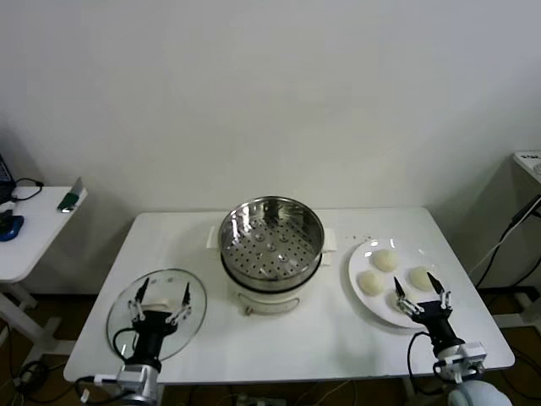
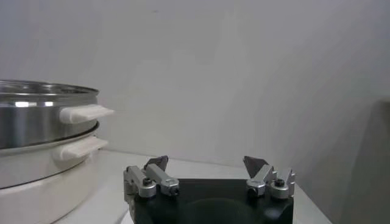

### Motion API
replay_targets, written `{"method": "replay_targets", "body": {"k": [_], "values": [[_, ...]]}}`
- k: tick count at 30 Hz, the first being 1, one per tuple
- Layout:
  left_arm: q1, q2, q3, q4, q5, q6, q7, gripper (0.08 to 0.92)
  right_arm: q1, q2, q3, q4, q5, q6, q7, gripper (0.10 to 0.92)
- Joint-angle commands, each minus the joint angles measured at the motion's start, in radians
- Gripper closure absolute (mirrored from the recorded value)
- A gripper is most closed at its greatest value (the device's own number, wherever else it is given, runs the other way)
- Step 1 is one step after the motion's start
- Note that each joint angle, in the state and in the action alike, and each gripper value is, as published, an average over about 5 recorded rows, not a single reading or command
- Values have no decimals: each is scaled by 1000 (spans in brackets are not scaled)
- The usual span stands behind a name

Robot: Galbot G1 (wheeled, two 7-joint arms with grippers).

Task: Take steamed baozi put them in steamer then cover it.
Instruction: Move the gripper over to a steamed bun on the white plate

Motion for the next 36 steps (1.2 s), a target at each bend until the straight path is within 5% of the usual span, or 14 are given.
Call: {"method": "replay_targets", "body": {"k": [1,6,12,19,26,36], "values": [[0,0,1,1,-1,2,2,177,5,2,0,1,9,5,-2,203],[-5,6,-2,12,4,1,-1,177,103,-110,-7,-50,-67,-74,-79,203],[-5,14,-5,21,0,0,-3,177,273,-378,-107,-176,-157,-244,-304,203],[-5,19,-7,36,4,0,-3,177,627,-593,-412,-402,-248,-263,-594,203],[-14,27,-13,52,1,3,-3,177,1040,-653,-840,-578,-360,-210,-877,203],[-23,34,-19,83,-2,3,-2,177,1416,-542,-1282,-802,-443,-149,-948,203]]}}
